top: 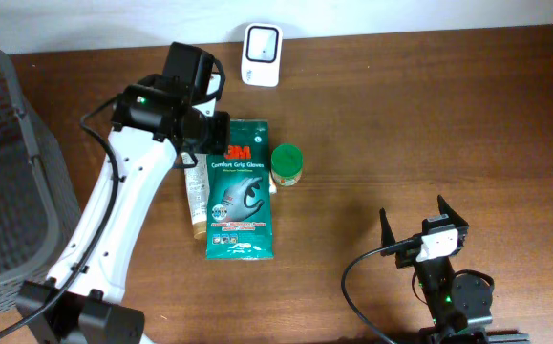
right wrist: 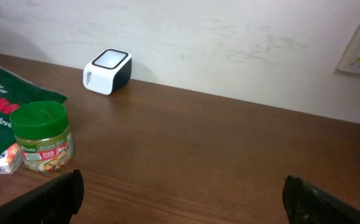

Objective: Scan the item barcode
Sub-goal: 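Carry the gloves packet out and lay it over the tube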

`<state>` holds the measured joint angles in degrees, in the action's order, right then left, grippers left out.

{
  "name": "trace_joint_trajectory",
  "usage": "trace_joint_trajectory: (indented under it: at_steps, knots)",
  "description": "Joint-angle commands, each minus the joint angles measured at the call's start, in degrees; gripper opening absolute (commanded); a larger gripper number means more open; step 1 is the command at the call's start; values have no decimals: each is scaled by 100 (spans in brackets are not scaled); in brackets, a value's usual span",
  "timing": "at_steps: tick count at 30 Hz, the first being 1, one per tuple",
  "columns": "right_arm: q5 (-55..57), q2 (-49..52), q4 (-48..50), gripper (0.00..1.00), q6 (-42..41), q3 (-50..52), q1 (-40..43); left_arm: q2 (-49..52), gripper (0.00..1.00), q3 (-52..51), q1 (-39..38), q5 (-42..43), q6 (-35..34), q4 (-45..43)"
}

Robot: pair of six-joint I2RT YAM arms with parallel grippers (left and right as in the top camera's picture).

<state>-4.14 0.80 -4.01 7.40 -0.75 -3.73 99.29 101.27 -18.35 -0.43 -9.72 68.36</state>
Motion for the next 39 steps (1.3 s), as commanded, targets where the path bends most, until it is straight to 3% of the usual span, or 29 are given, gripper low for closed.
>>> trace_joint_trajectory:
  at_steps: [1,14,20,27,32,33,35,36,37,39]
  knots:
    - [-33,-48,-2,98,-81,44,37,2,50,131,142,-42,195,59]
    - [-33,-48,-4,98,-81,44,37,2,49,131,378,293,654,2]
    - [-33,-48,-2,98,-81,44,37,2,58,131,391,424,1381,-164]
    - [-33,-48,-2,99,-81,44,37,2,57,131,960,1412,1716,-289]
    - [-33,-48,-2,98,-81,44,37,4,58,131,1252,1613,1847,-295]
    - [-33,-48,-2,98,-79,44,37,2,60,131,1252,1613,1847,-297]
    - [-33,-48,-4,98,-81,44,37,4,72,131,1252,1613,1845,-317]
    - [-33,-48,-2,98,-81,44,37,2,87,131,1252,1604,1845,-321]
    - [-33,-48,-4,98,-79,44,37,4,95,131,1252,1565,1845,-317]
    - [-33,-48,-2,98,-81,44,37,2,100,129,1252,1567,1843,-313]
